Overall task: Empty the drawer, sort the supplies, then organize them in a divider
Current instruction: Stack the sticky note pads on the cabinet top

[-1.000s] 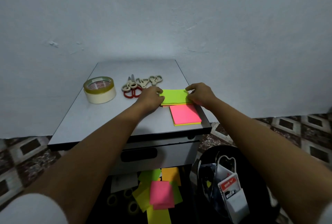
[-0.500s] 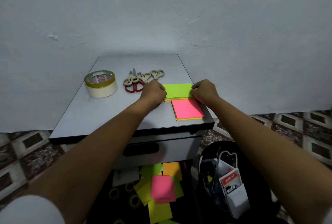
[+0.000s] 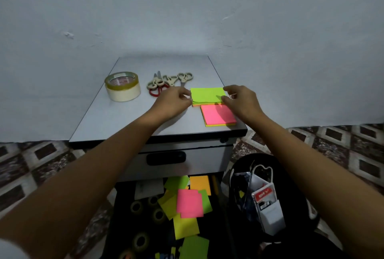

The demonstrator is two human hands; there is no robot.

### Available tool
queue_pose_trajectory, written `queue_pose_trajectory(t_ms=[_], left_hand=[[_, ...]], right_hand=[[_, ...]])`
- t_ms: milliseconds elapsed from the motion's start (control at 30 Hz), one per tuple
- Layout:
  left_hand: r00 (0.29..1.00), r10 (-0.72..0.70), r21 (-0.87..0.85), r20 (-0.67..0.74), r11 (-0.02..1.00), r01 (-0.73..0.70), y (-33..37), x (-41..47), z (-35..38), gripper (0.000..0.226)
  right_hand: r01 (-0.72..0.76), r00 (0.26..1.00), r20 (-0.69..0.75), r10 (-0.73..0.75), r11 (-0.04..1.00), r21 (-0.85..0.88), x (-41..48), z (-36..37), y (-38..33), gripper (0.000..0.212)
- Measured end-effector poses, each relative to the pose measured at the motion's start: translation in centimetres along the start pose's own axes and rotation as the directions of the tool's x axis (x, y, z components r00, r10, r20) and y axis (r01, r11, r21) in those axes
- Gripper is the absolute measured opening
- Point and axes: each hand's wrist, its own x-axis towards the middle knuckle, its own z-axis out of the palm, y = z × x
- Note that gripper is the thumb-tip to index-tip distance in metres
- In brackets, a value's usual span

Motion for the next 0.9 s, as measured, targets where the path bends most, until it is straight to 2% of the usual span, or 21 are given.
queue_pose_trajectory(t_ms=[133, 300, 467, 600, 667, 767, 900], left_hand=[[0.999, 0.042, -0.021, -0.018, 0.999, -0.042, 0.0, -4.5, -1.3, 0.032], [0.994, 0.086, -0.108, -0.073, 0.990, -0.094, -2.0, -10.7, -0.5, 0.028], [0.989, 0.107, -0.109, -0.102, 0.987, -0.118, -5.8, -16.2, 2.9, 0.027], [0.998, -0.044, -0.116, 0.033, 0.992, 0.047, -9.6, -19.7, 6.5, 0.043], [0.982, -0.154, -0.126, 0.106, 0.978, 0.167, -11.5, -20.9, 8.3, 0.038], [0.949, -0.250, -0.085, 0.191, 0.959, 0.270, -13.7, -22.0, 10.9, 0.029], [0.903, -0.331, -0.063, 0.273, 0.931, 0.360, -15.3, -22.8, 13.5, 0.029]], right_hand=[[0.106, 0.994, -0.041, -0.105, 0.994, 0.034, -4.4, -0.9, -1.1, 0.036], [0.151, 0.988, -0.037, -0.148, 0.981, 0.120, -11.0, 0.0, -1.5, 0.034], [0.104, 0.988, 0.093, -0.122, 0.980, 0.172, -16.9, 3.3, -0.3, 0.034], [-0.002, 0.978, 0.205, -0.044, 0.976, 0.218, -21.1, 7.1, 1.3, 0.032], [-0.071, 0.954, 0.300, 0.004, 0.975, 0.212, -23.0, 9.2, 2.2, 0.033], [-0.154, 0.892, 0.445, 0.077, 0.978, 0.139, -24.8, 12.2, 3.6, 0.036], [-0.172, 0.777, 0.612, 0.150, 0.985, -0.023, -25.4, 15.7, 5.7, 0.042]])
